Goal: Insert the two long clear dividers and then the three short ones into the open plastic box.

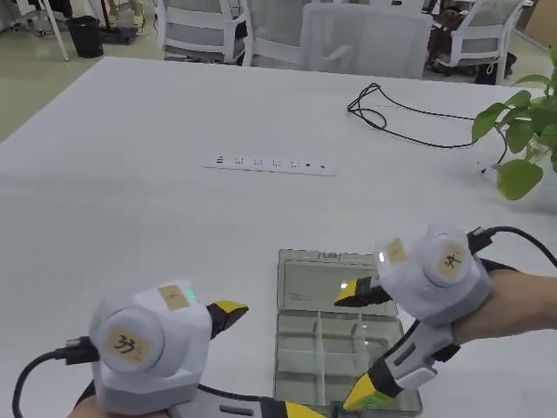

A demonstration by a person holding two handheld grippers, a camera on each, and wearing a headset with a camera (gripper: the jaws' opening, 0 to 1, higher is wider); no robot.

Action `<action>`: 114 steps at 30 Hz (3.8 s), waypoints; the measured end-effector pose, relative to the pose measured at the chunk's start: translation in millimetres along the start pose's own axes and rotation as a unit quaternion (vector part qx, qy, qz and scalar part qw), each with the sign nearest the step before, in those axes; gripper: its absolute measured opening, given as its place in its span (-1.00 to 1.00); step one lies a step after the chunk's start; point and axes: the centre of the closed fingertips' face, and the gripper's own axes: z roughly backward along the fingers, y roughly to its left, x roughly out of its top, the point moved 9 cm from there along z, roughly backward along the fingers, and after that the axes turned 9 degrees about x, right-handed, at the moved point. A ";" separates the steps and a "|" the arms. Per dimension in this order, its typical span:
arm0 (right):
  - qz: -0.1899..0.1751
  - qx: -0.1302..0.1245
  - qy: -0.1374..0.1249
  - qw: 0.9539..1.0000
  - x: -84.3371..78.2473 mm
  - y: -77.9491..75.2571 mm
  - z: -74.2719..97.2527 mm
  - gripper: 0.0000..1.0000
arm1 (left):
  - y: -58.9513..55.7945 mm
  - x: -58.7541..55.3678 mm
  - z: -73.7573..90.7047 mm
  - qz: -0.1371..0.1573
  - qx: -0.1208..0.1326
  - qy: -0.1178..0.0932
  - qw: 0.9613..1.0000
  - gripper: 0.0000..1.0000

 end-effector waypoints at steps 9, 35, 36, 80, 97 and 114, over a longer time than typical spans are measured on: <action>-0.020 -0.036 -0.044 0.998 -6.5 2.6 13.9 0.99 | 2.3 3.5 0.7 0.004 0.007 -0.005 1.000 0.92; -0.120 -0.142 -0.055 0.981 -96.1 25.6 88.0 0.96 | -0.2 8.9 -4.4 -0.002 -0.001 -0.002 1.000 0.92; -0.122 -0.145 -0.052 0.981 -99.6 26.6 90.5 0.95 | -0.4 8.7 -4.4 -0.002 -0.001 -0.002 1.000 0.92; -0.111 -0.049 0.202 0.972 -202.7 43.0 97.4 -0.03 | 4.9 3.1 2.2 0.004 0.012 0.004 1.000 0.91; -0.099 -0.050 0.214 0.970 -203.5 44.3 96.4 -0.34 | 1.8 3.3 0.9 0.004 0.006 0.005 1.000 0.90; -0.108 -0.060 0.219 0.968 -204.4 43.8 96.0 -0.35 | 3.3 3.6 0.1 0.006 0.006 0.000 1.000 0.90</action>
